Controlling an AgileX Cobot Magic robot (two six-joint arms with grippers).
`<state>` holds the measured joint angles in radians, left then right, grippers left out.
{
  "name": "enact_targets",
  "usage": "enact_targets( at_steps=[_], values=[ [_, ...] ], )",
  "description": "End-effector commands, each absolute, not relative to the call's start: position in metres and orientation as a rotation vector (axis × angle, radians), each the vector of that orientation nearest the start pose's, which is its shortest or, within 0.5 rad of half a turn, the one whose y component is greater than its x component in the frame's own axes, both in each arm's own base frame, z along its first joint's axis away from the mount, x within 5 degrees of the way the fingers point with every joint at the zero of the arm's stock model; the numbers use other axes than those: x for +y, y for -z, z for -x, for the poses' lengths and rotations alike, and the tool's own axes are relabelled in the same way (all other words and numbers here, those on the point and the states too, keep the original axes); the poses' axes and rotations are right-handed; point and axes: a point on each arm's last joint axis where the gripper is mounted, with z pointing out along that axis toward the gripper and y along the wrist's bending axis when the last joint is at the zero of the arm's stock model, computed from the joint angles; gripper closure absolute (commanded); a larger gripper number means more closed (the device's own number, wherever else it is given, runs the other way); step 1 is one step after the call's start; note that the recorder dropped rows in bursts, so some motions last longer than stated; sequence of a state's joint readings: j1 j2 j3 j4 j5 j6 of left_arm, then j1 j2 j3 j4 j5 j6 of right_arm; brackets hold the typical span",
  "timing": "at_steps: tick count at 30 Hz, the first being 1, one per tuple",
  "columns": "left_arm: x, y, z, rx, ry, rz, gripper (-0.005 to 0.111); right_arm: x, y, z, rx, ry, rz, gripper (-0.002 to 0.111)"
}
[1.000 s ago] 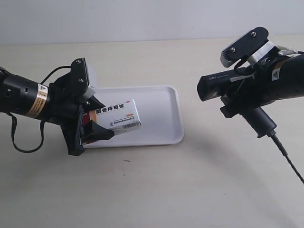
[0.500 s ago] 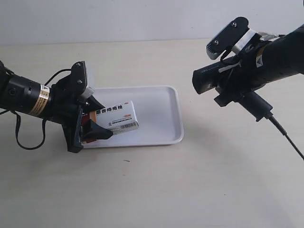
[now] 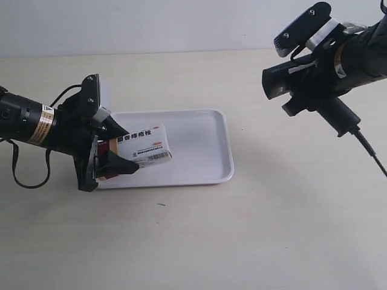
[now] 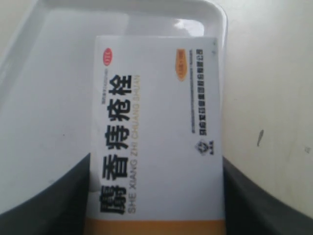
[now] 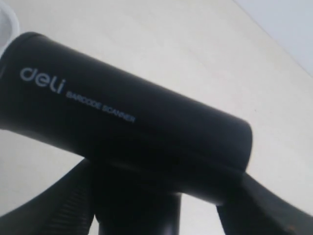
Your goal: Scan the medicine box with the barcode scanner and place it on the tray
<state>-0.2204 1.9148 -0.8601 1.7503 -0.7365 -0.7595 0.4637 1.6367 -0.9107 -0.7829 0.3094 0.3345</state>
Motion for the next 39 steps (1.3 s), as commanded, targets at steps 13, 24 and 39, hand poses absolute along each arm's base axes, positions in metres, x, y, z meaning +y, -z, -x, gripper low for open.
enact_targets(
  at_steps=[13,24,39],
  values=[
    [-0.152,-0.119,-0.315,2.072,0.386,-1.168,0.107,0.145,-0.12,-0.324,2.464,-0.054,0.62,0.108],
    [-0.157,-0.091,-0.323,2.145,0.459,-1.125,0.093,0.145,-0.109,-0.323,2.531,-0.084,0.488,0.099],
    [-0.155,-0.122,-0.318,2.126,0.453,-1.158,0.002,0.132,-0.164,-0.316,2.468,0.002,0.389,0.013]
  ],
)
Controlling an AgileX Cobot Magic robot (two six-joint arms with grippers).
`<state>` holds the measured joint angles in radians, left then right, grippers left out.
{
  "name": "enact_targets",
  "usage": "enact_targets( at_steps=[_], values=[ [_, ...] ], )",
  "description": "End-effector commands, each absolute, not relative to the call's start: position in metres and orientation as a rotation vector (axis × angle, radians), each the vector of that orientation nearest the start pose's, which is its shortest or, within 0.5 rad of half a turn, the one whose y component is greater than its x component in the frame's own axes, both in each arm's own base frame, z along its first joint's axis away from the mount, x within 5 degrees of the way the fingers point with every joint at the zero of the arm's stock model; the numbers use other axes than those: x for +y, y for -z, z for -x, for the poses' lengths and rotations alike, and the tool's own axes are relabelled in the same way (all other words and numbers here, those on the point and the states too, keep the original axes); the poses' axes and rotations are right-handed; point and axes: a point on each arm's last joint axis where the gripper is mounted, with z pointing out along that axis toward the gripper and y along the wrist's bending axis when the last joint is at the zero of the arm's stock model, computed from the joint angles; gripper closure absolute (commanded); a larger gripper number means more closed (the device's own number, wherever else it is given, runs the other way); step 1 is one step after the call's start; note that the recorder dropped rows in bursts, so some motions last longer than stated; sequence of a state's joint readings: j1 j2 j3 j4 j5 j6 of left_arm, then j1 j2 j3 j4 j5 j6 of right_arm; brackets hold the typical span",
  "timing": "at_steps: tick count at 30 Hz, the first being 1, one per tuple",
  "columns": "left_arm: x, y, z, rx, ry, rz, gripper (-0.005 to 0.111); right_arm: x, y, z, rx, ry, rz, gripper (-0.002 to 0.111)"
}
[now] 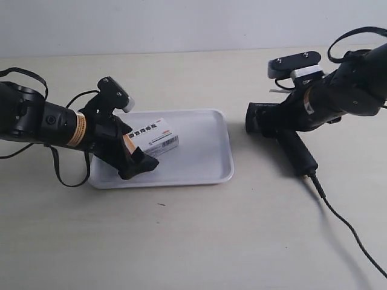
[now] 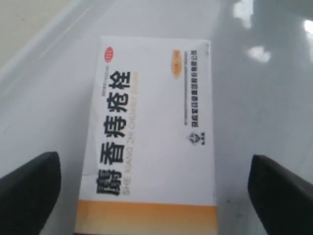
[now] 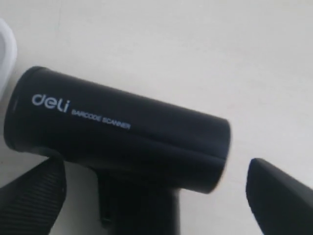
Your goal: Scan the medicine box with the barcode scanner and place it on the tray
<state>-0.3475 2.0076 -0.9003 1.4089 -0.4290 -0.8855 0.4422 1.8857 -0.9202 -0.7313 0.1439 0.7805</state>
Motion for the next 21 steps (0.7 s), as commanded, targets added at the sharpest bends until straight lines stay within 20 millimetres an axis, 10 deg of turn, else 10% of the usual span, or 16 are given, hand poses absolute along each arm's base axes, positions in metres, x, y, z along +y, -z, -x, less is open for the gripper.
enact_targets(
  at_steps=[1,6,11,13,21],
  values=[
    [-0.155,-0.131,-0.317,2.113,0.449,-1.16,0.002,0.129,-0.179,-0.313,2.45,0.015,0.36,0.014],
    [-0.151,-0.201,-0.299,2.044,0.497,-1.053,0.013,0.121,-0.257,-0.282,2.295,-0.048,0.313,0.033],
    [-0.141,-0.256,-0.254,1.858,0.667,-1.088,0.073,0.1,-0.309,-0.236,2.122,-0.152,0.255,0.078],
    [-0.133,-0.27,-0.234,1.82,0.691,-1.068,0.105,0.092,-0.315,-0.214,2.036,-0.213,0.26,0.096],
    [-0.087,-0.246,-0.156,1.868,0.561,-0.706,0.105,0.081,-0.259,-0.143,1.797,-0.505,0.368,0.108]
  ],
)
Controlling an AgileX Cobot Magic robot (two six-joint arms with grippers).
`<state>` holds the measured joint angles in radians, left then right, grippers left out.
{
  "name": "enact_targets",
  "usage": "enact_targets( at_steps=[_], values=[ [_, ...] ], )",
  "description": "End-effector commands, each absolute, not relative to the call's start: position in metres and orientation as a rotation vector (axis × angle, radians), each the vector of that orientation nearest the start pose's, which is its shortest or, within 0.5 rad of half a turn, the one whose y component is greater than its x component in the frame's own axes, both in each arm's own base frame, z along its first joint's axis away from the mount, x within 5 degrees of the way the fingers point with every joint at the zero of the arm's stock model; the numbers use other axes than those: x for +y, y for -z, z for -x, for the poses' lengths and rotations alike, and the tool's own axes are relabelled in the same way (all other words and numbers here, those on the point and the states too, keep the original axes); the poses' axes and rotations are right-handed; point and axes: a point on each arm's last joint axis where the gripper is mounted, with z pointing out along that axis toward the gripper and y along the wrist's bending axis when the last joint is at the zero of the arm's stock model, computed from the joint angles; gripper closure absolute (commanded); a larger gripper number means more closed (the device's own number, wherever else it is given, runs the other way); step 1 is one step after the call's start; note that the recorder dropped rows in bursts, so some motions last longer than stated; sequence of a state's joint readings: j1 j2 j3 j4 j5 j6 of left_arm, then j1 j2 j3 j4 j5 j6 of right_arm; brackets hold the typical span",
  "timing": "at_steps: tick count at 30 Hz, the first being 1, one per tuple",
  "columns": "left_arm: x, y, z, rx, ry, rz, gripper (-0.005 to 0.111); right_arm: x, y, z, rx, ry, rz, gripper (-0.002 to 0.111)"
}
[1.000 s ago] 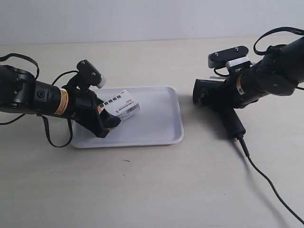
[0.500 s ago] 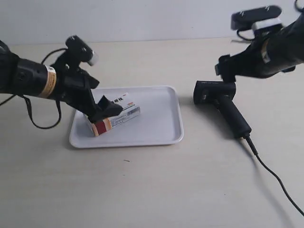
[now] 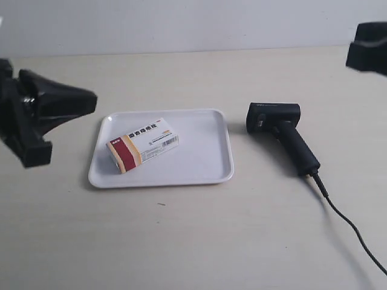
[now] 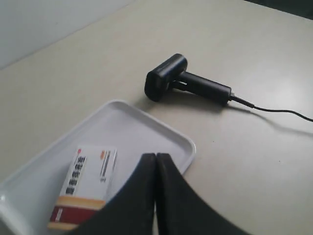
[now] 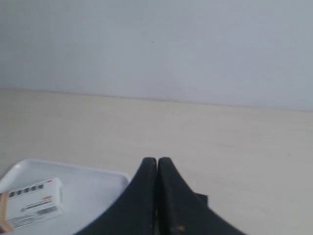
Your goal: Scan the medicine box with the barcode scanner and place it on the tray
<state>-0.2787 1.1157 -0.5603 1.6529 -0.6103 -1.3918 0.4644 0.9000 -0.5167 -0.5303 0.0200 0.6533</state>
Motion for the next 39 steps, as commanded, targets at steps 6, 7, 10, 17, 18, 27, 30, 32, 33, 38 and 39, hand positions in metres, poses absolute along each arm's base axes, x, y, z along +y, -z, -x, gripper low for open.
enact_targets(
  at_steps=[6,7,10,17,18,27,30,32,33,38,39],
  values=[
    [-0.062,-0.22,-0.106,1.82,0.489,-0.544,0.105,0.071,-0.219,-0.125,1.918,-0.472,0.378,0.108],
    [-0.061,-0.215,-0.099,1.806,0.483,-0.56,0.105,0.07,-0.217,-0.125,1.93,-0.467,0.378,0.108],
    [-0.058,-0.201,-0.083,1.769,0.447,-0.637,0.105,0.07,-0.215,-0.124,1.94,-0.462,0.378,0.108],
    [-0.055,-0.189,-0.069,1.718,0.417,-0.67,0.105,0.07,-0.215,-0.124,1.934,-0.467,0.379,0.108],
    [-0.054,-0.19,-0.069,1.714,0.416,-0.67,0.105,0.07,-0.215,-0.124,1.934,-0.467,0.379,0.108],
    [-0.033,-0.199,-0.071,1.648,0.211,-0.458,0.105,0.07,-0.215,-0.124,1.934,-0.467,0.379,0.108],
    [-0.018,-0.206,-0.066,1.586,0.102,-0.296,0.105,0.07,-0.215,-0.124,1.934,-0.467,0.379,0.108],
    [-0.011,-0.208,-0.062,1.548,0.043,-0.222,0.105,0.07,-0.215,-0.124,1.934,-0.467,0.379,0.108],
    [-0.008,-0.21,-0.061,1.531,0.024,-0.199,0.105,0.07,-0.215,-0.124,1.934,-0.467,0.379,0.108],
    [-0.002,-0.213,-0.056,1.472,-0.14,-0.219,0.105,0.07,-0.215,-0.124,1.934,-0.467,0.379,0.108],
    [-0.002,-0.213,-0.056,1.471,-0.158,-0.226,0.105,0.07,-0.215,-0.124,1.934,-0.467,0.379,0.108]
  ],
)
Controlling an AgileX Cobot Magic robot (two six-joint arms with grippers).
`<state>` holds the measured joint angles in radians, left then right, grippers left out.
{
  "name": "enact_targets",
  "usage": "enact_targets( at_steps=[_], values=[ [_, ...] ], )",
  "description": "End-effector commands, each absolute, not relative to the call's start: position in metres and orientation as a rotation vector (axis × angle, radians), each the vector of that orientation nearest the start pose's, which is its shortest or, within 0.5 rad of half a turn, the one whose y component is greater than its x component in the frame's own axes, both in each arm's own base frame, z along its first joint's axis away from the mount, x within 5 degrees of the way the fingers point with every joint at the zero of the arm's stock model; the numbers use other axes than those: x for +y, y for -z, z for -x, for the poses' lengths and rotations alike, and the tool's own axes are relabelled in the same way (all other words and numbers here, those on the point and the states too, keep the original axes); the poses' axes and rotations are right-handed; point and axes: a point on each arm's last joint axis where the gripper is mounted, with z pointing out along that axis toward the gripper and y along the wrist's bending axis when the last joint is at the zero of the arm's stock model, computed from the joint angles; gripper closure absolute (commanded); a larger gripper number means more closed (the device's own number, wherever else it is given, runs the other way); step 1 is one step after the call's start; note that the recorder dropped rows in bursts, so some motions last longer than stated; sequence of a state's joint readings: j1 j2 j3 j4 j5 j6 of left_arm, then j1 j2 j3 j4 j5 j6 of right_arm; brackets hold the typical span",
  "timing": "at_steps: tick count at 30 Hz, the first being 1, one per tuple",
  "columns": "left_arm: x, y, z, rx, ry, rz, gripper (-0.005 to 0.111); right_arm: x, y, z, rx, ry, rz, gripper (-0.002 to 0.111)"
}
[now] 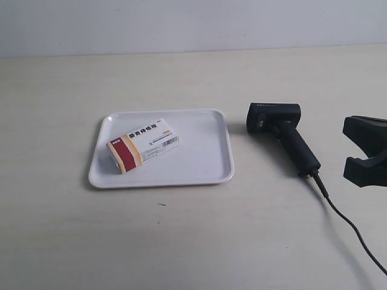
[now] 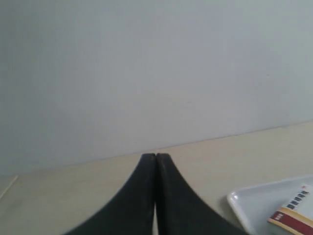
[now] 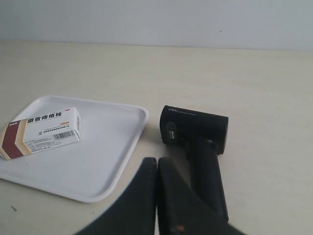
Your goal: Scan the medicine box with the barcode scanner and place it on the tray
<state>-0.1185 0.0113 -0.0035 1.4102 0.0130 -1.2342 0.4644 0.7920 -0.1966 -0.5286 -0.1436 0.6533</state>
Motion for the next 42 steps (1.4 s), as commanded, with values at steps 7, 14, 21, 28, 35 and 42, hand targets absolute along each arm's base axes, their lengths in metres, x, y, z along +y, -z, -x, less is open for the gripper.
enact_targets(
  at_steps=[7,14,21,28,35,42],
  values=[
    [-0.002,-0.213,-0.056,1.471,-0.157,-0.222,0.105,0.07,-0.215,-0.124,1.934,-0.467,0.379,0.108],
    [0.005,-0.206,-0.057,1.56,-0.129,-0.092,0.105,0.07,-0.215,-0.124,1.934,-0.467,0.379,0.108],
    [-0.001,-0.19,-0.055,1.735,-0.088,-0.172,0.105,0.07,-0.215,-0.124,1.934,-0.467,0.379,0.108],
    [-0.001,-0.189,-0.055,1.743,-0.013,-0.096,0.105,0.07,-0.215,-0.124,1.934,-0.468,0.378,0.108],
    [-0.001,-0.189,-0.055,1.743,-0.01,-0.094,0.105,0.07,-0.215,-0.124,1.936,-0.464,0.379,0.108],
    [-0.001,-0.189,-0.055,1.747,-0.012,-0.095,0.105,0.07,-0.215,-0.124,1.936,-0.464,0.379,0.108]
  ],
)
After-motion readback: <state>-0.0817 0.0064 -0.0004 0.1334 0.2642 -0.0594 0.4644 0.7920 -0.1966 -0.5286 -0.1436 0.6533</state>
